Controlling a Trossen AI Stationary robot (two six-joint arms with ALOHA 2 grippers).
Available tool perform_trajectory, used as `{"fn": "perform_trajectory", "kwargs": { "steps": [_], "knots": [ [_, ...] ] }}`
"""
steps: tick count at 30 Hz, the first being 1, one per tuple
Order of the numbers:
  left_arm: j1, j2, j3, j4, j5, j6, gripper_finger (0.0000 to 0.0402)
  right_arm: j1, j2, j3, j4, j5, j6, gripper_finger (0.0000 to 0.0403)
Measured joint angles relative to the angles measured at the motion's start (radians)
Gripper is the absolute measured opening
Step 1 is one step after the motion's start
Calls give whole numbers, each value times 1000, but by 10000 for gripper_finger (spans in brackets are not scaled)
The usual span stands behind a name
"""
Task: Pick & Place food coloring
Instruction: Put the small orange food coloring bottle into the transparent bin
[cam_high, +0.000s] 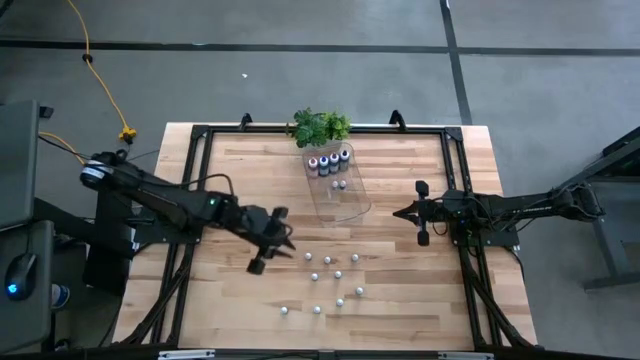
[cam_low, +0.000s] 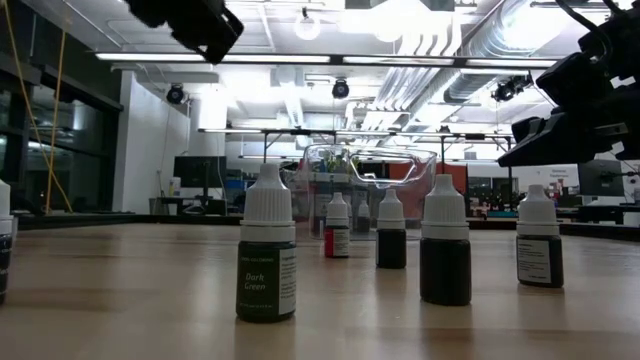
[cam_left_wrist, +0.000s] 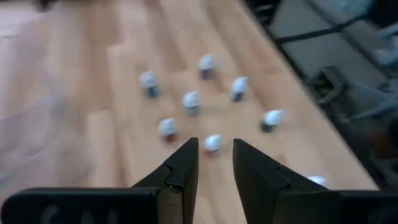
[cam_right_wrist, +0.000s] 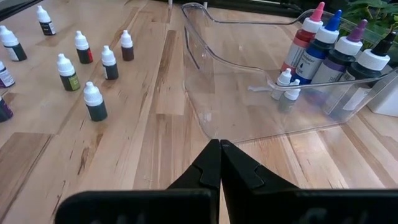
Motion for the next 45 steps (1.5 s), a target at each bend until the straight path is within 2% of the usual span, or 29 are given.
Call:
{"fn": "perform_trajectory", "kwargs": {
  "steps": [6, 12, 17, 22, 28, 37, 42, 45],
  "knots": [
    [-12, 19, -126, 175, 80, 19, 102, 0, 0, 0, 0, 0, 0, 0],
    [-10, 82, -160, 273, 37, 43, 175, 0, 0, 0, 1, 0, 0, 0],
    [-9, 135, -163, 288, -12, 164, 223, 0, 0, 0, 0, 0, 0, 0],
    [-9, 208, -163, 336, -10, 264, 224, 0, 0, 0, 0, 0, 0, 0],
    [-9, 305, -164, 457, -32, 267, 216, 0, 0, 0, 0, 0, 0, 0],
    [9, 378, -163, 498, -65, 151, 215, 0, 0, 0, 0, 0, 0, 0],
    [34, 379, -163, 493, -115, 78, 215, 0, 0, 0, 0, 0, 0, 0],
    [39, 379, -163, 488, -108, 51, 215, 0, 0, 0, 0, 0, 0, 0]
  ]
}}
